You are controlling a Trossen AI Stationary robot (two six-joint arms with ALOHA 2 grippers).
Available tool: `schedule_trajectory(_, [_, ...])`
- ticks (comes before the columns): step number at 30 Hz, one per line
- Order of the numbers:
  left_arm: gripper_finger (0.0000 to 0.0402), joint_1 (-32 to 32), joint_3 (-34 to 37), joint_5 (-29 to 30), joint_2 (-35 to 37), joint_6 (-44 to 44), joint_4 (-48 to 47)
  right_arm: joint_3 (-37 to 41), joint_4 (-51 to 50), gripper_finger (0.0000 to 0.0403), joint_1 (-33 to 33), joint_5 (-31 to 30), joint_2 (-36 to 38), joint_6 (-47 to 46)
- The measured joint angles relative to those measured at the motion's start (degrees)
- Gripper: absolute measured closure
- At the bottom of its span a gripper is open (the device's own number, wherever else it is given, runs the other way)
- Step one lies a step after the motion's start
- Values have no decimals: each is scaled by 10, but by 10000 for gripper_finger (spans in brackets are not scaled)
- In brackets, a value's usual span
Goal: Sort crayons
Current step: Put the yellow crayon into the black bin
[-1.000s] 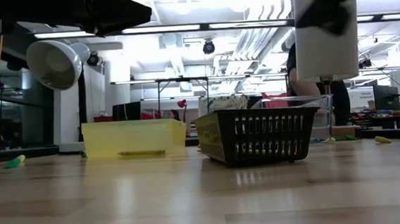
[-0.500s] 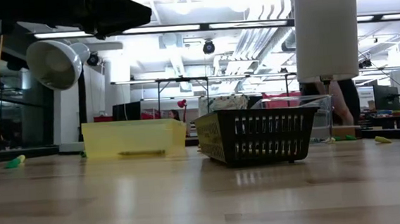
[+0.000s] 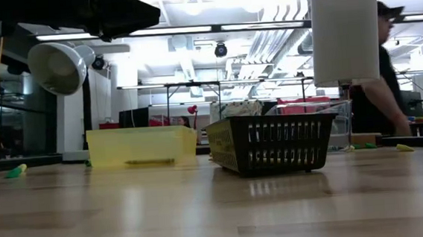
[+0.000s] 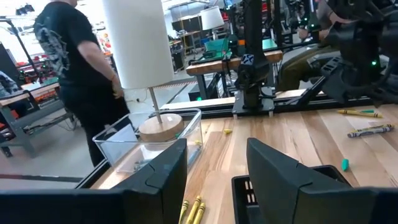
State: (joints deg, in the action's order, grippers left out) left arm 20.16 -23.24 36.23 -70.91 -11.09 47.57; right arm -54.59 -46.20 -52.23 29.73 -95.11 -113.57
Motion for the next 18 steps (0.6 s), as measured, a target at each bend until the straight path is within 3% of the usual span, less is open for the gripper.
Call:
schedule_trajectory(13, [247,0,0,0,0,0,-1,28,108,199,-4,33,-50,61])
schedule_trajectory(18, [247,0,0,0,0,0,-2,41,100,199,-11,37,-50,56])
